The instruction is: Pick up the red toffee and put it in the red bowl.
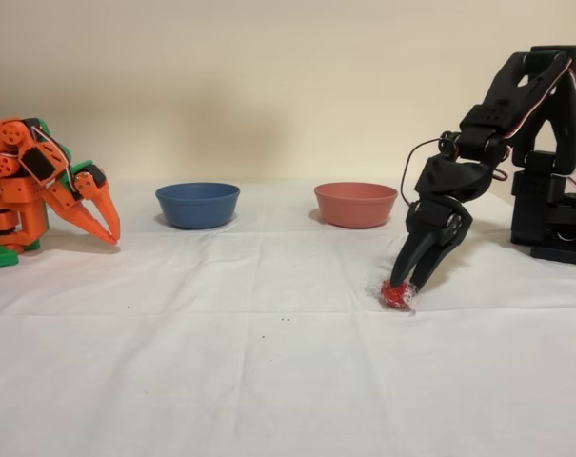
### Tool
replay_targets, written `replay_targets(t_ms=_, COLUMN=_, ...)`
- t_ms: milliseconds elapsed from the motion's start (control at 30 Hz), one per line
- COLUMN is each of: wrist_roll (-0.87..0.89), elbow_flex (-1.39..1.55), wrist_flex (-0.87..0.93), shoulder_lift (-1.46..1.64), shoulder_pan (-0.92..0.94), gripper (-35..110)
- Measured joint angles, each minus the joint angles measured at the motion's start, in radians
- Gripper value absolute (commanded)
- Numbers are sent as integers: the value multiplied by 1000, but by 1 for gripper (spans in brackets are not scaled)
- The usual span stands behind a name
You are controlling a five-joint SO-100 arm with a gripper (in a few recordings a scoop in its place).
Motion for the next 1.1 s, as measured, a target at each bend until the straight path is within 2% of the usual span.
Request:
replay_targets(t_ms=467, wrist_roll=-48, elbow_flex=-46, wrist_flex=-21, shoulder_lift=-41, shoulder_pan=31, gripper=26)
replay_targets(t_ms=733, wrist_roll=-51, elbow_flex=-46, wrist_flex=-21, shoulder_lift=-58, shoulder_pan=49, gripper=13)
replay_targets(t_ms=1100, wrist_roll=-54, elbow_flex=-60, wrist_flex=-21, shoulder_lift=-60, shoulder_pan=61, gripper=9)
